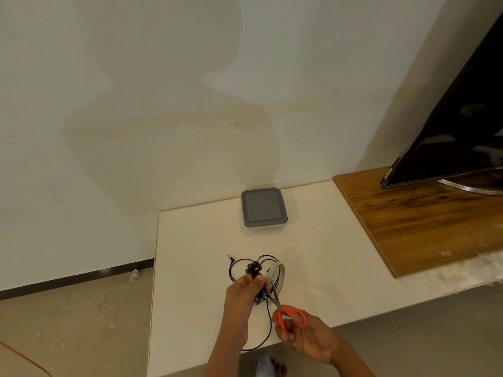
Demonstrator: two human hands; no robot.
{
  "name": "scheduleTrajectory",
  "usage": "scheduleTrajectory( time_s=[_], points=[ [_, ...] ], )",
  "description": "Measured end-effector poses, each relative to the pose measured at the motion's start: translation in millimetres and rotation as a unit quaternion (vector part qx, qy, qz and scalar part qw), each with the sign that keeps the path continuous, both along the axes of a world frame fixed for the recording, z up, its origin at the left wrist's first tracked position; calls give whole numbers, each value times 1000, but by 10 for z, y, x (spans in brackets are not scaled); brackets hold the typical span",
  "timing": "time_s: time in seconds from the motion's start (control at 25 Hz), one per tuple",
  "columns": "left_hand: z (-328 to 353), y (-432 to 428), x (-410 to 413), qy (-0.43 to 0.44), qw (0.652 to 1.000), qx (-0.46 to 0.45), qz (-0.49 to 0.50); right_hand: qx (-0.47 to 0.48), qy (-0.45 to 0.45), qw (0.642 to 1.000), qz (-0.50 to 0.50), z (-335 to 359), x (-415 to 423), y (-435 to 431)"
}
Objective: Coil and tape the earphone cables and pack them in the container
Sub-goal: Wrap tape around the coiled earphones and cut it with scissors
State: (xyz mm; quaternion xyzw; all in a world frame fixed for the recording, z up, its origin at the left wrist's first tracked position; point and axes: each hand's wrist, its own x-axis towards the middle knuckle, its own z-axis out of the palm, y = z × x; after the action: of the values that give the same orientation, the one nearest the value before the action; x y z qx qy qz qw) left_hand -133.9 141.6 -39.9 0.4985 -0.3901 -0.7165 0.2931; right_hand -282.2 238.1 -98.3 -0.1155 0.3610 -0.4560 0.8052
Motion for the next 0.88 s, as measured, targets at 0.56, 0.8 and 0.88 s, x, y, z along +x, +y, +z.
scheduleTrajectory(
  time_s=[0.56,0.8,0.88],
  points=[
    [43,43,2,-19,1000,-2,-16,9,-59,993,-99,76,76,-161],
    [36,46,-10,-24,1000,13,-1,-1,-11,996,-89,115,49,-141],
    [41,29,-14,-23,1000,17,5,-5,15,997,-79,152,39,-150]
  ],
)
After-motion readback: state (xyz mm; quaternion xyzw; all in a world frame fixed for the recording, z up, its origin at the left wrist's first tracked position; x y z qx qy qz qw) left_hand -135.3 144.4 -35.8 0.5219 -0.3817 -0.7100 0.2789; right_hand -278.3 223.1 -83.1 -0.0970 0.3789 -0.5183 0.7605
